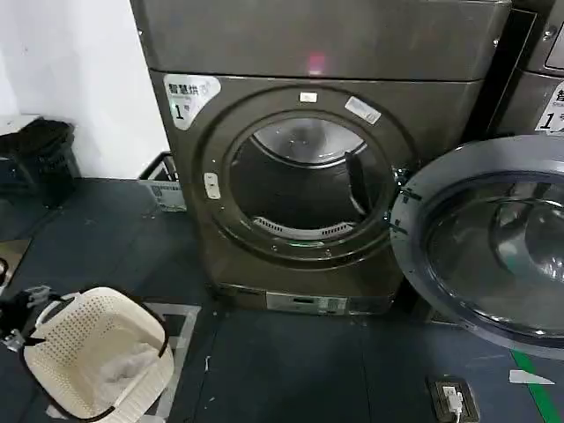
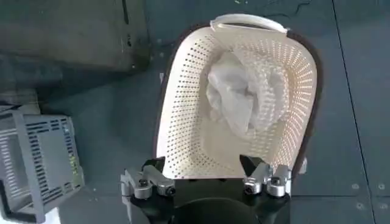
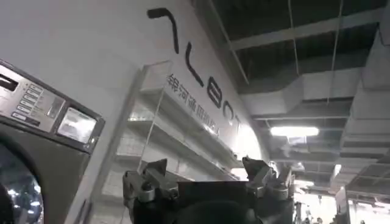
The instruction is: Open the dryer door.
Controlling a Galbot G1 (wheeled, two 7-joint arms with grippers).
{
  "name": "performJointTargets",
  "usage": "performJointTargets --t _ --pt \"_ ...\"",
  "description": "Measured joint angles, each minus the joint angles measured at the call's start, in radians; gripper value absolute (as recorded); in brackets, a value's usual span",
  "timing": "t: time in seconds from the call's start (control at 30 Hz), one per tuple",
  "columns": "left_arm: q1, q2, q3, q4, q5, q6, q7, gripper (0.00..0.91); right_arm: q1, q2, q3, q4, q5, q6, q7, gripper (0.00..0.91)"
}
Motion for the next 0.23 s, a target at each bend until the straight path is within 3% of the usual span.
performJointTargets --t 0.23 --pt "0.003 -0.014 -0.007 0.010 0.005 -0.005 0.000 0.907 0.000 -0.005 0.010 0.003 -0.005 -0.018 0.002 0.907"
